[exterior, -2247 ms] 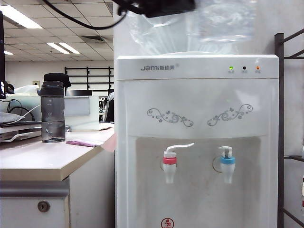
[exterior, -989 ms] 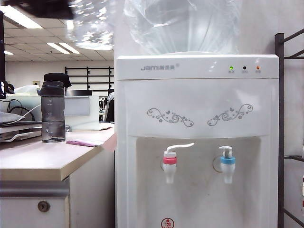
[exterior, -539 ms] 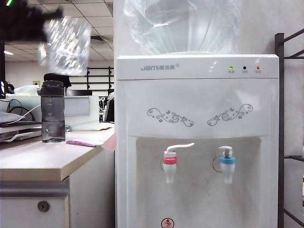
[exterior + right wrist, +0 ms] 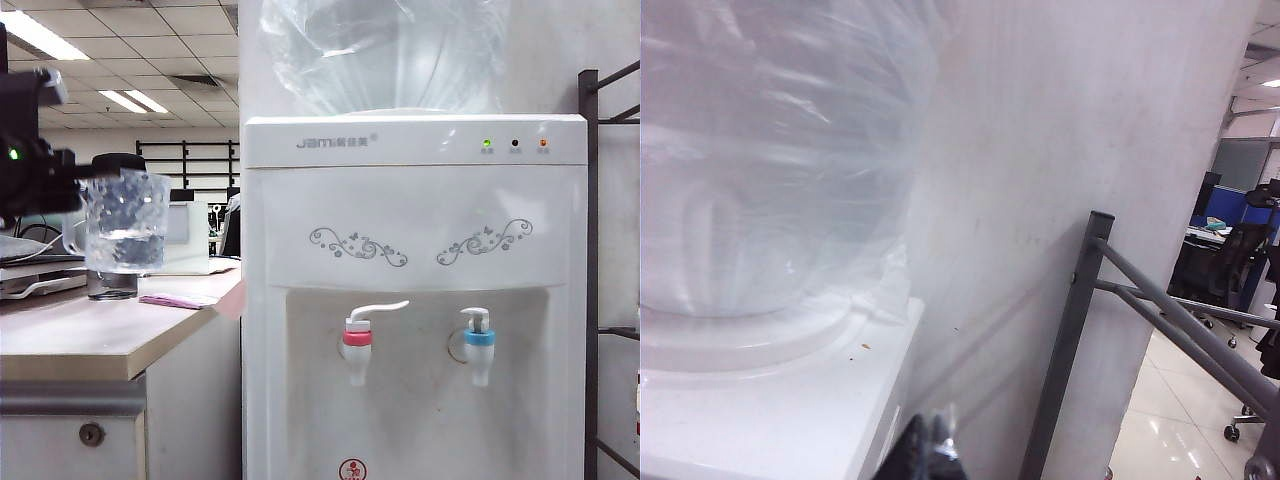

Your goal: Pick up the plastic mug from the left desk, go to the cold water outlet of the water dispenser, press the vertical switch to get some water, then put the mug back on the desk.

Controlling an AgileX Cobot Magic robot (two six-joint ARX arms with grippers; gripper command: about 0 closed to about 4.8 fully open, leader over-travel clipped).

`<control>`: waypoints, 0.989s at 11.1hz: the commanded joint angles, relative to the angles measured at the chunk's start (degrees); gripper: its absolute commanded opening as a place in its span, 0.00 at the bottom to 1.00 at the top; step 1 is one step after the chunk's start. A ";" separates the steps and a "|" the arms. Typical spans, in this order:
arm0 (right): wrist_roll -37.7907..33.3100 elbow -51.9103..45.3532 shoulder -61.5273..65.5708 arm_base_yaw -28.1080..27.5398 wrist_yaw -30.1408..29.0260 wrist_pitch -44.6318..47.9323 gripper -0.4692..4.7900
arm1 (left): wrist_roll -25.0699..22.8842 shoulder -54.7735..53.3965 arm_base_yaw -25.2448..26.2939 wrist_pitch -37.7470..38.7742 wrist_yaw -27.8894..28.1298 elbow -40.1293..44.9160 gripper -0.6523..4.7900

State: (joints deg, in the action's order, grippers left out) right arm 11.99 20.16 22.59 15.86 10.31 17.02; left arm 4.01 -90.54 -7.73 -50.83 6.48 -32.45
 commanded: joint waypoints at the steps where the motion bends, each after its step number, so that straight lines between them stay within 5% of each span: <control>1: -0.26 0.17 0.02 -0.02 -0.11 -0.98 0.08 | 1.18 -8.28 0.07 -9.18 4.92 -0.24 0.11; 2: -0.24 0.15 0.04 -0.02 -0.11 -2.03 0.08 | 4.17 -13.86 2.40 -15.10 5.27 -0.24 0.11; 4: -0.24 0.15 0.07 -0.02 -0.15 -3.89 0.08 | 5.64 -16.81 6.60 -14.95 4.83 -0.24 0.11; 11: -0.24 0.13 0.31 -0.02 -1.31 -5.35 0.08 | 5.68 -16.79 7.02 -13.68 5.22 -0.31 0.11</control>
State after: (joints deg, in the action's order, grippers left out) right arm 11.99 20.14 22.90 15.86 9.91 11.00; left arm 9.74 -107.48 -0.73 -64.10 11.38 -32.49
